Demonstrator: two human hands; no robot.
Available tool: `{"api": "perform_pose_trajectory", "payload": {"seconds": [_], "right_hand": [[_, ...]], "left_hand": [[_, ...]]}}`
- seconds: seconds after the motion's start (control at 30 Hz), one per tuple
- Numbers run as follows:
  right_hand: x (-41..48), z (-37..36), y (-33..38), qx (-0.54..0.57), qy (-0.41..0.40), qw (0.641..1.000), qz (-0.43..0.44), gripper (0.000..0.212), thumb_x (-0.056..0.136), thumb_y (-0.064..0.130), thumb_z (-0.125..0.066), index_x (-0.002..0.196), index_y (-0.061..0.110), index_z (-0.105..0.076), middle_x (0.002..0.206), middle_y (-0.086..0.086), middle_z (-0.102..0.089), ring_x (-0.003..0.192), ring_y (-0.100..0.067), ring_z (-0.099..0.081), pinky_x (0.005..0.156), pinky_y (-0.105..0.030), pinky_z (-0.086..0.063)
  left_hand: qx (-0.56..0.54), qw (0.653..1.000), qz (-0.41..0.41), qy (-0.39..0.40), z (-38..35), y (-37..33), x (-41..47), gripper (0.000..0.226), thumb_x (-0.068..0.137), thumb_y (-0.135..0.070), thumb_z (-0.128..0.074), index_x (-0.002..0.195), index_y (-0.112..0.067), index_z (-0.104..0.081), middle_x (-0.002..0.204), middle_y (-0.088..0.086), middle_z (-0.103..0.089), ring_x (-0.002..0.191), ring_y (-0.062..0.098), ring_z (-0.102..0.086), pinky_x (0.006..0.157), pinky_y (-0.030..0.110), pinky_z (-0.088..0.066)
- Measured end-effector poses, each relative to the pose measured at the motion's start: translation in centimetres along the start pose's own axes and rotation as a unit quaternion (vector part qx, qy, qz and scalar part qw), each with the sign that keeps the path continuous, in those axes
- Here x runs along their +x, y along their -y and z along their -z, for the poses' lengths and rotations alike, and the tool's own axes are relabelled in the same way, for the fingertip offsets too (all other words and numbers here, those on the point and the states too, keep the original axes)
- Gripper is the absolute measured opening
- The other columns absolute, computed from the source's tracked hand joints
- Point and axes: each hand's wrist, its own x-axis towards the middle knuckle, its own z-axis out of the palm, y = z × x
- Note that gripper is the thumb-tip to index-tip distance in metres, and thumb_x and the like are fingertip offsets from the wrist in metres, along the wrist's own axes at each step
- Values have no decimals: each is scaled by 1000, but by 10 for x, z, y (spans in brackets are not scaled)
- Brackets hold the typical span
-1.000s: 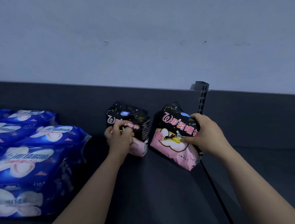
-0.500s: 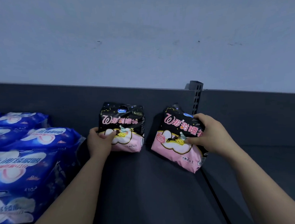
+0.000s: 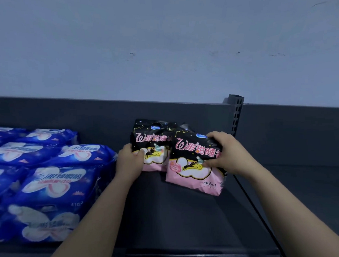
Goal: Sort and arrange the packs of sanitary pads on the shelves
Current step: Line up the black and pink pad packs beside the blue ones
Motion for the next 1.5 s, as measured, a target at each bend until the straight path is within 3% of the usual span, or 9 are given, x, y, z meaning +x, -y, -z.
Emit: {"api": "perform_pose_trajectory", "payload": {"seconds": [0.13, 0.27, 0.4, 0.53, 0.73, 0.9, 1.03, 1.13, 1.5], "right_hand": [[17, -27, 22, -5, 31, 999, 22, 65, 62, 24, -87, 117, 32, -54, 102, 9, -51, 107, -14, -39, 92, -38, -42], [36, -52, 40, -24, 51, 997, 46, 72, 64, 26, -86, 126, 32, -49, 112, 6, -46, 111, -14, -33, 95, -31, -36], [49, -73, 54, -47, 51, 995, 65, 78, 65, 30, -85, 133, 34, -46, 119, 6, -38, 117, -13, -27, 102, -30, -29], [54, -86, 62, -71, 30, 994, 71, 80, 65, 34, -85, 134, 37, -43, 121, 5, -33, 117, -15, -27, 105, -32, -27], [50, -94, 62, -121, 6, 990, 77, 89, 64, 39, -82, 139, 35, -36, 125, 1, -34, 118, -19, -32, 108, -34, -27], [41, -86, 61, -132, -19, 989, 57, 99, 63, 49, -80, 145, 32, -27, 138, 0, -32, 130, -21, -28, 113, -38, -20], [26, -74, 61, -134, -30, 990, 42, 87, 74, 52, -74, 146, 26, -33, 145, -1, -35, 138, -22, -25, 116, -38, -16], [9, -64, 65, -144, -34, 989, 28, 73, 84, 44, -68, 145, 20, -37, 145, -2, -40, 139, -22, -28, 118, -40, -16], [-89, -62, 96, -129, -15, 991, -19, 59, 87, 35, -66, 141, 20, -46, 140, -1, -52, 134, -21, -39, 113, -36, -24]], "left_hand": [[7, 995, -99, 8, 20, -13, -19, 31, 93, -9, -55, 123, -5, -58, 121, 12, -60, 112, 25, -56, 94, 34, -44], [138, 970, -193, -55, 52, -17, -24, 30, 93, -10, -54, 123, -9, -61, 123, 8, -59, 111, 23, -52, 86, 30, -38], [345, 919, -184, -60, 71, -14, -22, 32, 95, -28, -52, 122, -14, -59, 125, 6, -59, 115, 28, -50, 91, 38, -40], [429, 888, -160, -31, 74, -10, -24, 29, 95, -37, -48, 113, -17, -58, 119, 4, -60, 112, 26, -52, 90, 38, -40], [447, 881, -152, -2, 71, -12, -27, 25, 95, -39, -50, 106, -17, -57, 114, 5, -59, 110, 27, -53, 92, 39, -38], [447, 880, -162, 5, 73, -12, -30, 25, 95, -40, -49, 103, -17, -56, 113, 5, -59, 109, 27, -53, 93, 39, -37], [448, 876, -176, 4, 72, -14, -34, 28, 94, -41, -48, 106, -17, -56, 114, 4, -59, 109, 27, -53, 93, 38, -36], [460, 868, -186, 26, 70, -17, -40, 32, 96, -43, -46, 112, -17, -55, 118, 4, -57, 112, 26, -52, 96, 40, -35], [399, 874, -273, 60, 74, -1, -94, 36, 95, -44, -44, 121, -23, -55, 121, 1, -58, 113, 24, -52, 98, 38, -34]]}}
